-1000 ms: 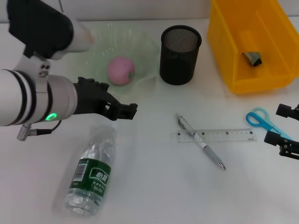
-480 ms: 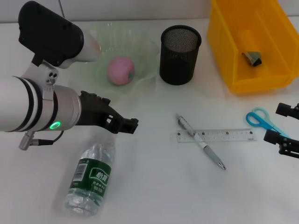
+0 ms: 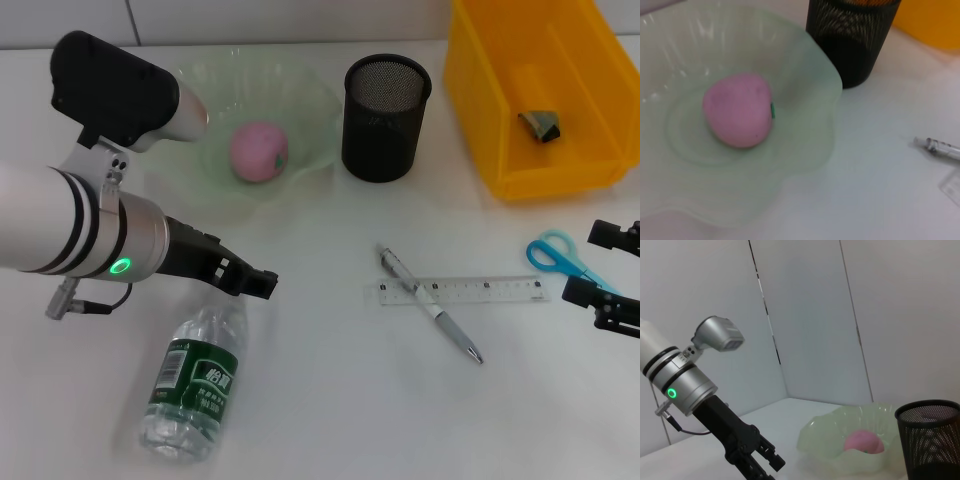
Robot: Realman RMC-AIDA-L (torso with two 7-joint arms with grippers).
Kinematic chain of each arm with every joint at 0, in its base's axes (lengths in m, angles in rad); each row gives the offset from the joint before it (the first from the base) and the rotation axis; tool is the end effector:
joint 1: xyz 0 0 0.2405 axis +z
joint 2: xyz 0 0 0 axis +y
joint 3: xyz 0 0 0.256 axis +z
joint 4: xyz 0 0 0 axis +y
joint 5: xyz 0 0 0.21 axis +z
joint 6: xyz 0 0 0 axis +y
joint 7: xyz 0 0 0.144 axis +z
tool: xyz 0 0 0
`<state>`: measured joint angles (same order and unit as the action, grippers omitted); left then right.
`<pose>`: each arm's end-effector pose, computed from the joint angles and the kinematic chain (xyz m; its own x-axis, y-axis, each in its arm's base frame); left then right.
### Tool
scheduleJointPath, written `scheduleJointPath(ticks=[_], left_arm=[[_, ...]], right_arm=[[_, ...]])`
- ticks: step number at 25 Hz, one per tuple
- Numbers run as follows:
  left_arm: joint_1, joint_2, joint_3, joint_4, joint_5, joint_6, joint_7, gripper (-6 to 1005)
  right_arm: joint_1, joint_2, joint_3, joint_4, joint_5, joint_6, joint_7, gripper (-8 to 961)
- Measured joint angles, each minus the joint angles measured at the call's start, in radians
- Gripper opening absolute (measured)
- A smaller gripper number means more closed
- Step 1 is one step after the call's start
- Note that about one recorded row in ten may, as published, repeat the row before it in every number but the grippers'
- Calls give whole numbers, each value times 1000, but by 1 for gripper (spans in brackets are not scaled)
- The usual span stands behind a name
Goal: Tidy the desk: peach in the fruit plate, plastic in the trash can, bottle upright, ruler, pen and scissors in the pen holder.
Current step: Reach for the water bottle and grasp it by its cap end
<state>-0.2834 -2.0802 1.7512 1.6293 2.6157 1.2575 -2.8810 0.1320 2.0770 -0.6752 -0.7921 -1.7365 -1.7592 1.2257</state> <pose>-0.1794 0.3067 -0.0347 0.7203 0.6936 0.0114 0.5991 -0.6138 -0.5141 0.3249 0.2248 0.0475 0.6952 -0.2472 -0.6750 -0.5377 -0.8020 -0.2601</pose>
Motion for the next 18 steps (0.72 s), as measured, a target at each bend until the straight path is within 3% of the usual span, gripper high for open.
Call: scheduleJointPath(ticks=[9, 18], left_arm=[[-74, 0, -9, -140, -2, -36, 1, 860], [-96, 0, -11, -176, -3, -39, 1, 860]], right_arm=[[0, 0, -5, 10, 0, 7, 0, 835], [0, 0, -1, 11, 0, 7, 0, 834]])
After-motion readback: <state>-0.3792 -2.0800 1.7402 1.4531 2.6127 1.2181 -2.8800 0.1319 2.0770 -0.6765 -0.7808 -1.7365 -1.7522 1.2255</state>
